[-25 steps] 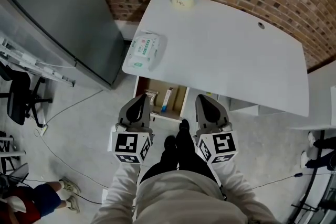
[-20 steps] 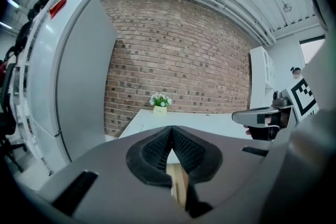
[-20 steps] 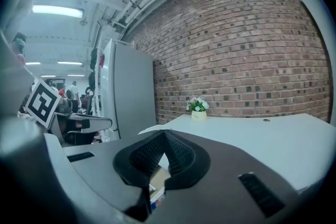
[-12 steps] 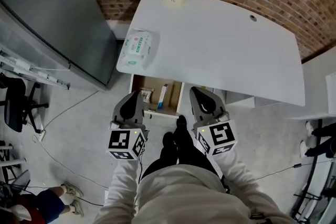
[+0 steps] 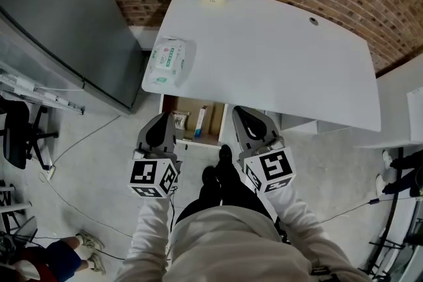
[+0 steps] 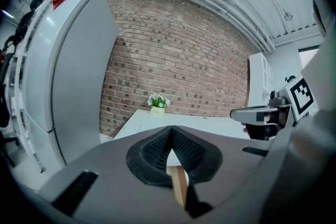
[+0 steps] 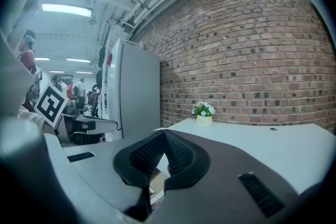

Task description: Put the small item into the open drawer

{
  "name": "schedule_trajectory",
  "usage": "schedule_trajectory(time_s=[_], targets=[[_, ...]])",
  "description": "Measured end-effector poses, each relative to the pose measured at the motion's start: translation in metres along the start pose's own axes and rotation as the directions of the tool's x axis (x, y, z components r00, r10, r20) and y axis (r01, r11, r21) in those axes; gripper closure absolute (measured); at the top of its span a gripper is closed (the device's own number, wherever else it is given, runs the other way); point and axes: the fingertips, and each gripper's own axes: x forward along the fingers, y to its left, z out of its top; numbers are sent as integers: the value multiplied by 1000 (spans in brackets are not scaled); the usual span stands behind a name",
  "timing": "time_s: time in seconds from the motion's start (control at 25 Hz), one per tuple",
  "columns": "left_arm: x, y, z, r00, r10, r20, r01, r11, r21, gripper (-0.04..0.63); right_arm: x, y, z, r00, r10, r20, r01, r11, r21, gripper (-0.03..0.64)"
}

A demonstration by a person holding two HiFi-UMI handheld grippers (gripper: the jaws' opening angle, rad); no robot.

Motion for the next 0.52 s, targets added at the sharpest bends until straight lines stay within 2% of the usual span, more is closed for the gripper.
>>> schedule_trajectory(time_s=[0.52], targets=[[1, -2, 8, 1000, 11, 17, -12, 999, 39, 578, -2, -1, 3, 1000, -2, 22, 2, 1000, -3, 591]])
